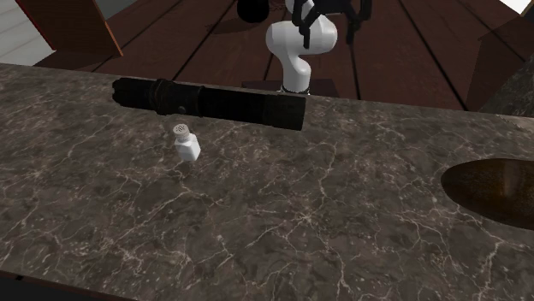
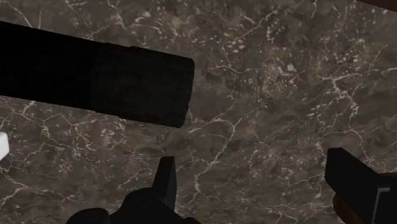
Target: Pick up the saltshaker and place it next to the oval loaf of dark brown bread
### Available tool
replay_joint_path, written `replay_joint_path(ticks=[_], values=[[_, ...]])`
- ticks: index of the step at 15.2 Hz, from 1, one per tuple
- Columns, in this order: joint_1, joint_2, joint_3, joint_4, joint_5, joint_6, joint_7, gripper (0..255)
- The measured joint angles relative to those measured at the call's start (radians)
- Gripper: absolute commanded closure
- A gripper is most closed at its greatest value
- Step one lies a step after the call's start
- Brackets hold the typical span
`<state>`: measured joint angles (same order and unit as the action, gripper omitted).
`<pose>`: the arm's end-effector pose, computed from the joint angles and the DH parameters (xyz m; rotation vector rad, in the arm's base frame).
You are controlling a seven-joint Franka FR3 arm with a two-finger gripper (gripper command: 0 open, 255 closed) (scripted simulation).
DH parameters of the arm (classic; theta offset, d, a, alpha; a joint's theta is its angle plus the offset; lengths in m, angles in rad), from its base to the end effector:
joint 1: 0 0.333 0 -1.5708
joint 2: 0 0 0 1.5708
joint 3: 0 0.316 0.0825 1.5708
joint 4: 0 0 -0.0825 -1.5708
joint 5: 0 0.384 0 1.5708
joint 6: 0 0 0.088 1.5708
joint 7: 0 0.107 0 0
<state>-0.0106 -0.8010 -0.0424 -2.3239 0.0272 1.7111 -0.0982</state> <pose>0.3162 -0.0190 0.6242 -3.0819 -0.0832 -0.2958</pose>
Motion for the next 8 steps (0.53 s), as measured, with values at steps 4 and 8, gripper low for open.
replay_joint_path(ticks=[4,8], values=[[-0.013,0.033,-0.042,0.002,-0.024,0.016,-0.044,0],[-0.032,0.130,-0.113,0.060,-0.060,0.028,-0.121,0]])
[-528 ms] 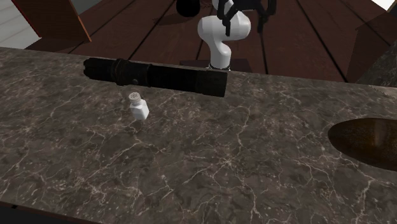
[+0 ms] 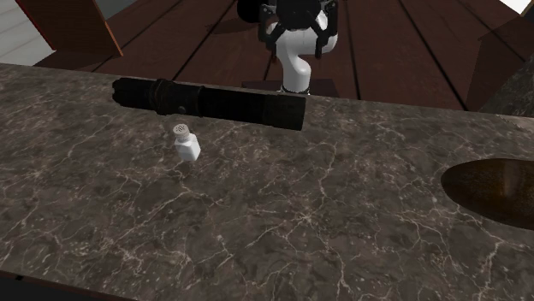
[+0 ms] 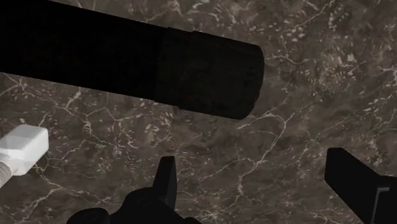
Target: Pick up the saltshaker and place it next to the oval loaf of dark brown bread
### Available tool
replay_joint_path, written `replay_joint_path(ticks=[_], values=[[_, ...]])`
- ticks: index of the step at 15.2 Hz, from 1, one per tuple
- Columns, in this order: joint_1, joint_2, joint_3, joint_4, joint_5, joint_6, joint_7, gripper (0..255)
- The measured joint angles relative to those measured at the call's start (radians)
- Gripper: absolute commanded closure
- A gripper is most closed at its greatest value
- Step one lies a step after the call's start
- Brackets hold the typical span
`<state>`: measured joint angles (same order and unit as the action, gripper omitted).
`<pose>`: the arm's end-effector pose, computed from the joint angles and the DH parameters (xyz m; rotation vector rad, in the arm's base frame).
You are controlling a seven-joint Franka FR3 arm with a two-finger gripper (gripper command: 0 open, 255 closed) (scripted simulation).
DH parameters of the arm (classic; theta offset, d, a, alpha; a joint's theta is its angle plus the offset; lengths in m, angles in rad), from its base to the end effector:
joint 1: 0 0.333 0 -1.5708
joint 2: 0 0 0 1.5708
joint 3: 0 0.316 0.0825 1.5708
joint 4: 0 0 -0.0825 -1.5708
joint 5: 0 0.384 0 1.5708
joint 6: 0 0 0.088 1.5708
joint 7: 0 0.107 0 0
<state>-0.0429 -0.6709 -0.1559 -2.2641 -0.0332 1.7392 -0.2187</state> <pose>0.3484 -0.0884 0.6090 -3.0964 -0.0771 -0.2321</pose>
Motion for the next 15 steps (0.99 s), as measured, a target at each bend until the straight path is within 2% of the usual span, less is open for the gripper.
replay_joint_path(ticks=[8,15], values=[[-0.029,0.218,-0.146,0.125,-0.043,0.043,-0.164,0],[-0.054,0.438,-0.270,0.285,-0.031,0.058,-0.323,0]])
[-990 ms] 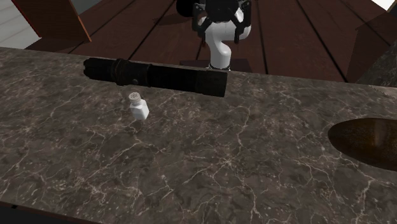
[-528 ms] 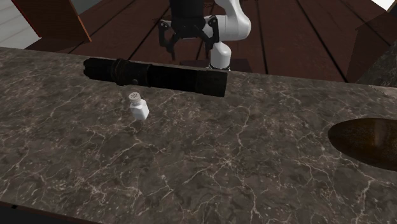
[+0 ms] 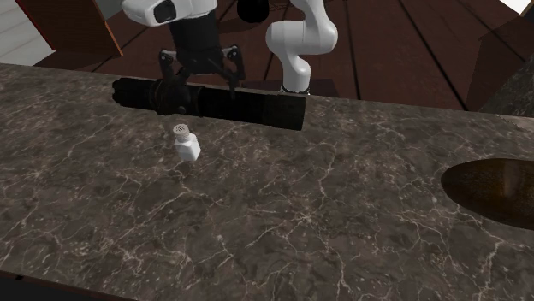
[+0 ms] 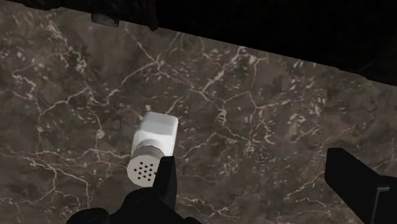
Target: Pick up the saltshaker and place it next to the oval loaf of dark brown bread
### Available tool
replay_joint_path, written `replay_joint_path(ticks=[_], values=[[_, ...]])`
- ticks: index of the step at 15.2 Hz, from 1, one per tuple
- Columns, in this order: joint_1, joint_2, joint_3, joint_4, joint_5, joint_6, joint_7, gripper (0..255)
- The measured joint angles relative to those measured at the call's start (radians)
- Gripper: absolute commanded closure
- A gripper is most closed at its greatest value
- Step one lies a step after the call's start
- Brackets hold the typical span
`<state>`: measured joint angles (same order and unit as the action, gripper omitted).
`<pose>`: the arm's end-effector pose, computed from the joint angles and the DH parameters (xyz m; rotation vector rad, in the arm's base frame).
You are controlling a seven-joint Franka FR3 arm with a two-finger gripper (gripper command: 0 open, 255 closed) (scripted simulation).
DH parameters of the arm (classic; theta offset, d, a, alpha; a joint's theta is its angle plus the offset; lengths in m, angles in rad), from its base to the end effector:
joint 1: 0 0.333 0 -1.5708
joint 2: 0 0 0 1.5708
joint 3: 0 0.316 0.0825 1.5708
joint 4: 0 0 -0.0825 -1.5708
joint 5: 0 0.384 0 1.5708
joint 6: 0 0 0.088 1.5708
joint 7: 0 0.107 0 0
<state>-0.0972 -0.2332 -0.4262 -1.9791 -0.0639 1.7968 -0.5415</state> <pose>0.4203 -0.2681 0.5601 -3.1273 -0.0629 -0.0684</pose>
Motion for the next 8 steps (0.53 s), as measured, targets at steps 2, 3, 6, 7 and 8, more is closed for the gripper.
replay_joint_path(ticks=[2,3,6,7,8], values=[[-0.008,0.080,-0.032,0.070,0.020,-0.006,-0.047,0],[-0.014,0.121,-0.048,0.102,0.032,-0.005,-0.074,0],[-0.035,0.220,-0.080,0.182,0.063,-0.010,-0.133,0],[-0.036,0.229,-0.082,0.181,0.066,-0.002,-0.138,0],[-0.038,0.240,-0.084,0.181,0.071,0.007,-0.144,0]])
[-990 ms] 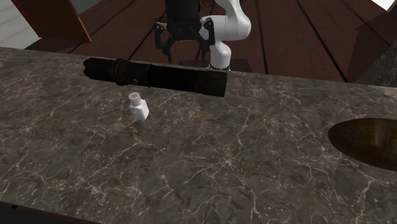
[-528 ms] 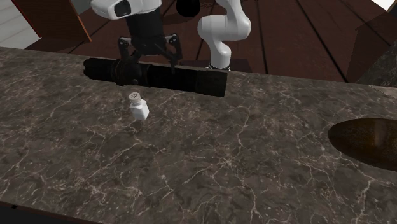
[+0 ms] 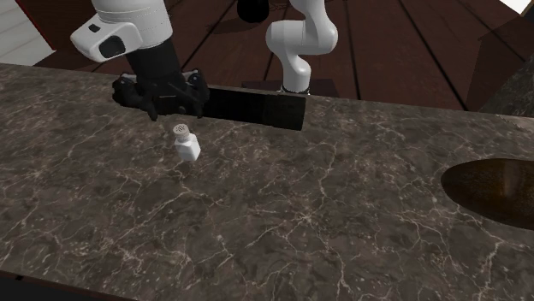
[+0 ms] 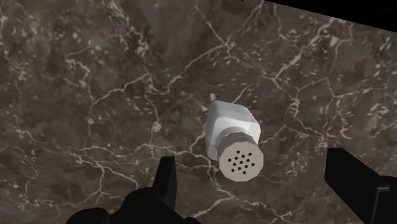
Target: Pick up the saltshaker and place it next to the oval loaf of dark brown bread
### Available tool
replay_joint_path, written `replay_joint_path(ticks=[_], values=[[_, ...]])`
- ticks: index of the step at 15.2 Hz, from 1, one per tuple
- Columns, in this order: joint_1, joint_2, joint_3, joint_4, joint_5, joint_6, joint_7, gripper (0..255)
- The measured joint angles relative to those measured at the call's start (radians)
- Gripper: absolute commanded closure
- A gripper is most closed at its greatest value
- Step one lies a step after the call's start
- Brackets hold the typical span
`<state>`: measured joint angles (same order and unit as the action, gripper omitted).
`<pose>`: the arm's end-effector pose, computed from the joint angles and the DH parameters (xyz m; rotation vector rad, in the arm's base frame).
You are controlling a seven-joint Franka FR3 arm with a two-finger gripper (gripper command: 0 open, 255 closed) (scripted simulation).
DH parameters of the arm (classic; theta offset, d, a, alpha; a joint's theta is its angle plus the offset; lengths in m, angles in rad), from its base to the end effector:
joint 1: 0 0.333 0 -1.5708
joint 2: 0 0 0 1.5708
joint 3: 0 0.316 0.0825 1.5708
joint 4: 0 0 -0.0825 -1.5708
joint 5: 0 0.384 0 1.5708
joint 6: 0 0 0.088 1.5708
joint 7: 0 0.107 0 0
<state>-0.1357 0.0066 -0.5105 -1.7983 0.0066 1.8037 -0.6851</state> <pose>0.4518 -0.3392 0.5330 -3.1383 -0.0587 -0.0027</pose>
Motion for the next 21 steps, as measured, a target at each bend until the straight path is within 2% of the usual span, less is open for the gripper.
replay_joint_path(ticks=[6,12,13,21], values=[[0.000,0.008,0.000,-0.067,0.003,0.072,-0.002,0],[-0.001,0.012,-0.001,-0.073,0.005,0.084,-0.005,0],[-0.001,0.012,-0.001,-0.073,0.005,0.084,-0.005,255],[-0.001,0.012,-0.001,-0.073,0.005,0.083,-0.004,255]])
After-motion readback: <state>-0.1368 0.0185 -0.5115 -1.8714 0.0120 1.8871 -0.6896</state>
